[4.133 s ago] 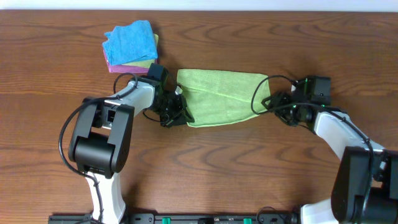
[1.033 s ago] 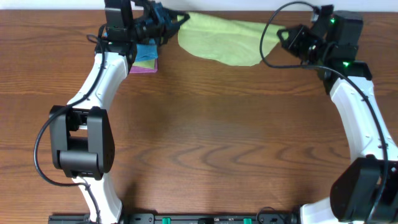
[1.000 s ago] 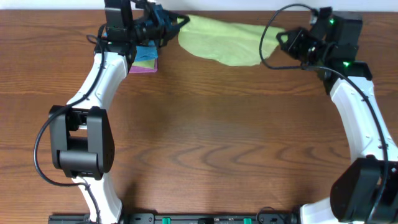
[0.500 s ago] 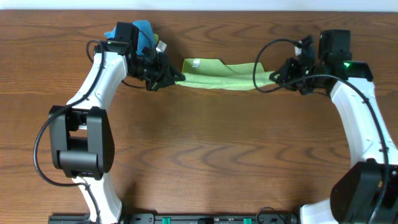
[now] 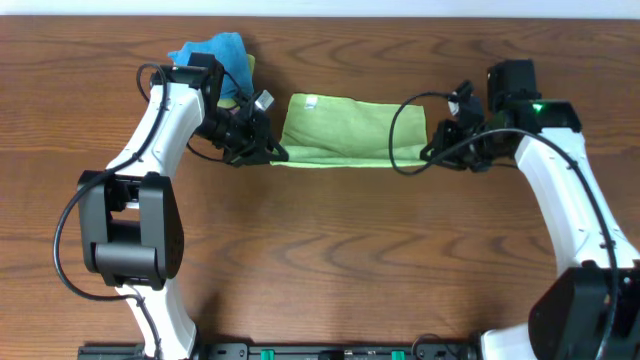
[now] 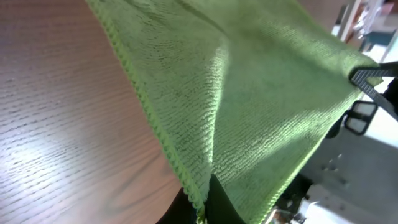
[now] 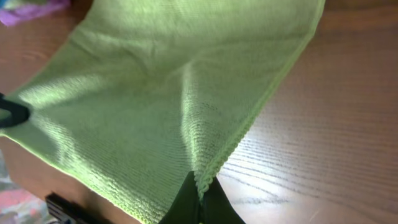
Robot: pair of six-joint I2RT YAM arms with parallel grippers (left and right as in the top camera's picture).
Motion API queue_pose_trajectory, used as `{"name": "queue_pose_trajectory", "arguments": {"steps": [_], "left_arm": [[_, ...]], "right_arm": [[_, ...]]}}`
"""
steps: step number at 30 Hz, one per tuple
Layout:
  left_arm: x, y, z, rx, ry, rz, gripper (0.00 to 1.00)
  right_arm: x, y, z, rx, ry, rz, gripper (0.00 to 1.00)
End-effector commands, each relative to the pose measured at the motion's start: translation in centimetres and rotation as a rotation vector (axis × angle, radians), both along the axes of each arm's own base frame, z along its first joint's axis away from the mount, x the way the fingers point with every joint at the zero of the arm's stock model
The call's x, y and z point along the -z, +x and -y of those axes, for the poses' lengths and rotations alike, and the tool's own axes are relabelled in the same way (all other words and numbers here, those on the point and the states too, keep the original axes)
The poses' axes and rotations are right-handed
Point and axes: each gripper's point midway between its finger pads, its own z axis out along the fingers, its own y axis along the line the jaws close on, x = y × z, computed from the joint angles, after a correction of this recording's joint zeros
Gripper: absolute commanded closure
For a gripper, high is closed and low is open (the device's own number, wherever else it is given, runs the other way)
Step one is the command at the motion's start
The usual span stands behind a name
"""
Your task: Fold the cloth
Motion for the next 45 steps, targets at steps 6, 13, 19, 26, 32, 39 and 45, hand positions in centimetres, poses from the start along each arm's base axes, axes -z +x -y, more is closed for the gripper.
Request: {"name": "queue_pose_trajectory", "arguments": {"steps": [6, 13, 19, 26, 32, 39, 45], "left_arm": [[1.2, -3.6, -0.6, 0.047, 0.034, 0.046, 0.94], [3.8, -8.3, -1.1, -0.032, 0.042, 0.002, 0.94], [4.5, -10.8, -1.3, -0.051, 0.049, -0.046, 0.94], [3.5, -9.7, -0.8, -0.116, 0.046, 0.001, 0.94], [2.8, -3.9, -1.2, -0.334, 0.074, 0.108, 0.94], [2.4, 0.8, -1.5, -0.472, 0.075, 0.219, 0.94], [3.1, 3.9, -1.0, -0.534, 0.029, 0.262, 0.94]], "right_arm": [[1.8, -4.6, 0.3, -0.02, -0.027, 0.027, 0.98], [4.4, -8.6, 0.4, 0.01, -0.02, -0.009, 0.98], [7.3, -11.9, 0.5, 0.03, -0.019, -0.118, 0.98], [7.4, -10.7, 0.6, 0.056, -0.014, -0.062, 0.98], [5.6, -4.6, 1.4, 0.156, -0.028, 0.176, 0.99], [4.6, -0.5, 2.1, 0.25, -0.034, 0.309, 0.99], [6.4, 1.7, 1.7, 0.271, -0.016, 0.317, 0.99]]}}
